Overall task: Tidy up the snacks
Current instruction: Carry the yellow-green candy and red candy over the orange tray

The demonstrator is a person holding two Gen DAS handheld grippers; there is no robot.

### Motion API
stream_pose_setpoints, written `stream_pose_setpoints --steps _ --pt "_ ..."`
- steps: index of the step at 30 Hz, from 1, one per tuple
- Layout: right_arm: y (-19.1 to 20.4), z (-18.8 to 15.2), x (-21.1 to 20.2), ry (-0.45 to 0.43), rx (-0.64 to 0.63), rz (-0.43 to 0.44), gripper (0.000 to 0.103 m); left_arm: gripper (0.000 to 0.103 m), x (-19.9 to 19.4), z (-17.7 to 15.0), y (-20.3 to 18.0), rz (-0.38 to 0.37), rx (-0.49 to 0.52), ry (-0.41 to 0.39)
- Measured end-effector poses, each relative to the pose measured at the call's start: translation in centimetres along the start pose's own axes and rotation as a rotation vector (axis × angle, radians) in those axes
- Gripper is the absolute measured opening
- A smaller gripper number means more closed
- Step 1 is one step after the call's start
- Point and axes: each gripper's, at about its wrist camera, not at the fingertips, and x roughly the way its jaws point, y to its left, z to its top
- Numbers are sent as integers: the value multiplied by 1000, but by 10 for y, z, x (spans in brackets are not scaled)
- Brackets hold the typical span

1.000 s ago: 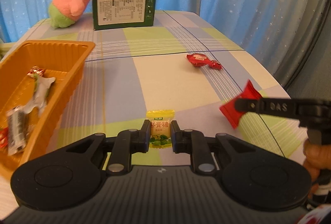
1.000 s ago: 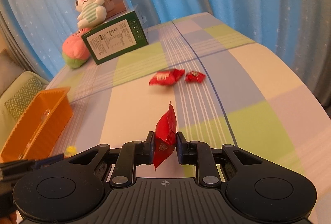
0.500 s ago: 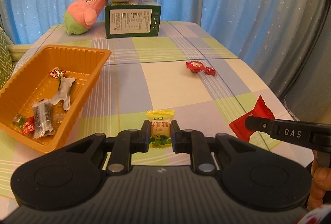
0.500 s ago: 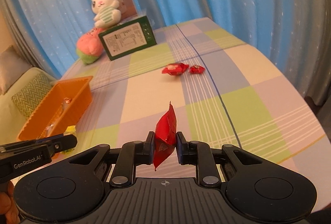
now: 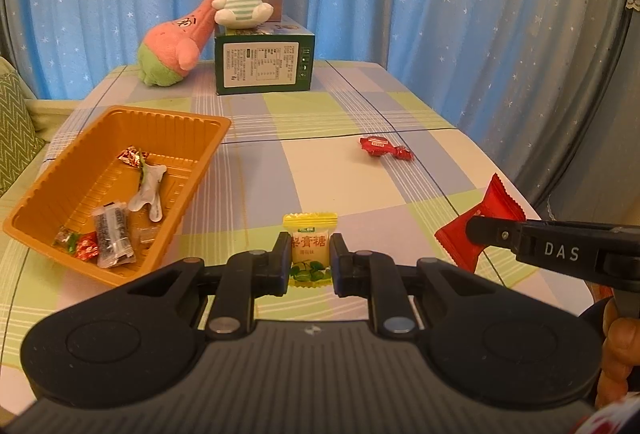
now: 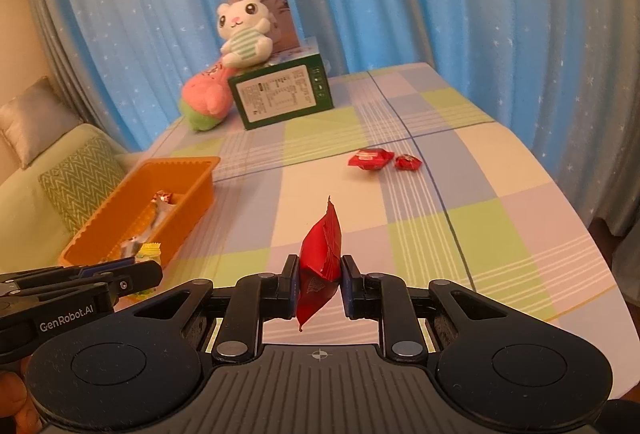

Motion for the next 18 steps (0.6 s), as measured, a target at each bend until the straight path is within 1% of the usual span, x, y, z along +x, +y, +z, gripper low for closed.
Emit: stream_pose_setpoints --steps 8,18 --pt "17 1 -3 -1 -30 27 21 17 -15 1 13 20 -16 -14" --pt "41 1 6 14 -75 66 21 17 -28 1 35 51 -43 -24"
